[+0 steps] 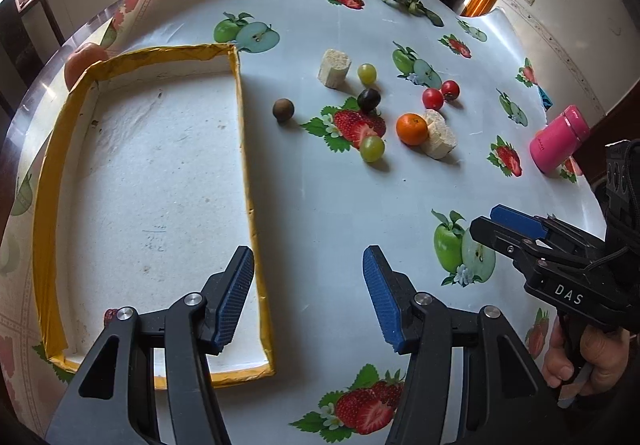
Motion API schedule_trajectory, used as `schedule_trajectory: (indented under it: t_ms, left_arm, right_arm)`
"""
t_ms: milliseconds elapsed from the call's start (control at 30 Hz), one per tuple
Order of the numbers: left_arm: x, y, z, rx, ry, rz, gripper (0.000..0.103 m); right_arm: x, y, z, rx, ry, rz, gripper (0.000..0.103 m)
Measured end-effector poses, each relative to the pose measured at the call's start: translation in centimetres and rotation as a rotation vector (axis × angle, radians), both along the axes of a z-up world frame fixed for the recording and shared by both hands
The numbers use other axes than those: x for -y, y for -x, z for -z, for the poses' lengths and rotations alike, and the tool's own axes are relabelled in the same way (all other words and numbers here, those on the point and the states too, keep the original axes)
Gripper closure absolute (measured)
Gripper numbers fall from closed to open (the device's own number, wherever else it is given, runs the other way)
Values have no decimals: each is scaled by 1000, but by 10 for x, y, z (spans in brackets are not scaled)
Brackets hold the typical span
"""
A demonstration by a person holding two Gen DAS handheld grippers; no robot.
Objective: Organize fruits
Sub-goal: 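Move both tools back from the tray toward the fruit cluster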
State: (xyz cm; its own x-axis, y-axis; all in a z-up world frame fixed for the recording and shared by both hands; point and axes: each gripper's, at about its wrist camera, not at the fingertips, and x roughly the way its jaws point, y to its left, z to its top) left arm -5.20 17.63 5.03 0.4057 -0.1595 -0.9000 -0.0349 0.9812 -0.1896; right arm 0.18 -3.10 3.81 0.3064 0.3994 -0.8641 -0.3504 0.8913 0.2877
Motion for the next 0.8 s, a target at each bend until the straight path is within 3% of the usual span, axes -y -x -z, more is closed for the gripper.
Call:
schedule_trajectory:
  t_ms: [233, 800]
  left_arm:
    - [24, -25, 8, -1, 50, 36, 48]
    - [48, -100, 41, -30, 43, 63, 48]
  right_arm:
    - [14, -20, 8, 6, 14, 43, 51]
    - [4, -82, 38, 11, 33, 72, 52]
